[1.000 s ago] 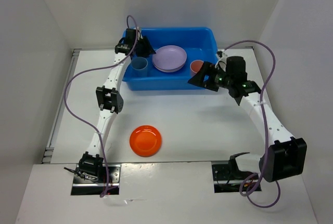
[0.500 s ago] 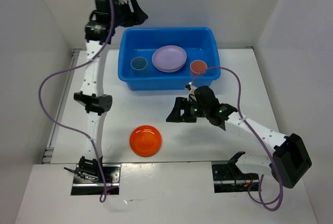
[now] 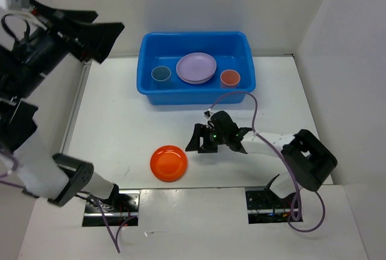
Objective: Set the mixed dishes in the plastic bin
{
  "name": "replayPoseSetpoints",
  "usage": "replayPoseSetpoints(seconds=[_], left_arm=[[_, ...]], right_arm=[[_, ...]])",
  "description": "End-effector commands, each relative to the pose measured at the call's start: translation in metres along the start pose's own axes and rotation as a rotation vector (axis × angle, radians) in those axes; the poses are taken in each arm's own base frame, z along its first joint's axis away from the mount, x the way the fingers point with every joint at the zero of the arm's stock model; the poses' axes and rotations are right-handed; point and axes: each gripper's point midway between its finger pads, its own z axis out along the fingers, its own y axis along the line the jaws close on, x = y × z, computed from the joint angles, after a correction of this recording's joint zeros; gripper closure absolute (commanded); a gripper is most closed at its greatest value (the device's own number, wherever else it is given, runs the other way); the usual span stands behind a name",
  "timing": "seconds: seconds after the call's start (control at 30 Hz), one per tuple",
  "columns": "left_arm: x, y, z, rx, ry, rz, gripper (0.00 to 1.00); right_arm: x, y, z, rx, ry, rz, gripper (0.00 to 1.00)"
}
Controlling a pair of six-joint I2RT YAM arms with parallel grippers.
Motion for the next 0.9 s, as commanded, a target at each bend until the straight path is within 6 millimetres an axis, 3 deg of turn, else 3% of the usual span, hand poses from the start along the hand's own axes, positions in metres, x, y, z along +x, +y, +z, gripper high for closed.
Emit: replayPoseSetpoints(seconds=[0.0, 0.03, 0.07, 0.13, 0.17, 0.27, 0.37, 0.4, 0.57, 0.8, 0.87], left_arm=[[0.053, 0.016, 0.000, -0.044, 0.184, -0.037, 0.00], [0.050, 0.012, 0.000, -0.027, 0.155, -0.027, 0.00], [0.031, -0.007, -0.033, 0.004, 0.079, 0.002, 0.00], [0.040, -0.019, -0.053, 0.058, -0.018, -0.015, 0.00], [0.044, -0.022, -0.060, 0.070, -0.051, -0.033, 0.00], [0.055, -0.015, -0.075, 0.017, -0.053, -0.044, 0.00], [0.071, -0.009, -0.074, -0.004, 0.012, -0.037, 0.00], [0.087, -0.002, -0.070, -0.017, 0.053, -0.052, 0.00], [0.101, 0.001, -0.070, -0.020, 0.061, -0.066, 0.00], [0.114, 0.006, -0.062, -0.022, 0.100, -0.089, 0.00], [0.118, 0.007, -0.061, -0.024, 0.108, -0.092, 0.00]], right_arm=[[-0.005, 0.028, 0.016, -0.103, -0.030, -0.033, 0.21], [-0.002, 0.028, 0.021, -0.099, -0.017, -0.035, 0.21], [-0.002, 0.024, 0.029, -0.089, -0.008, -0.019, 0.21], [0.005, 0.028, 0.039, -0.100, 0.011, -0.025, 0.21], [0.011, 0.020, 0.046, -0.086, 0.035, -0.016, 0.21], [0.017, 0.024, 0.050, -0.105, 0.051, -0.021, 0.21], [0.026, 0.020, 0.057, -0.104, 0.078, -0.020, 0.24], [0.032, 0.016, 0.061, -0.107, 0.106, -0.014, 0.27], [0.040, 0.011, 0.071, -0.138, 0.135, 0.013, 0.36], [0.057, -0.001, 0.083, -0.116, 0.181, 0.028, 0.70], [0.059, -0.003, 0.084, -0.121, 0.189, 0.029, 0.84]])
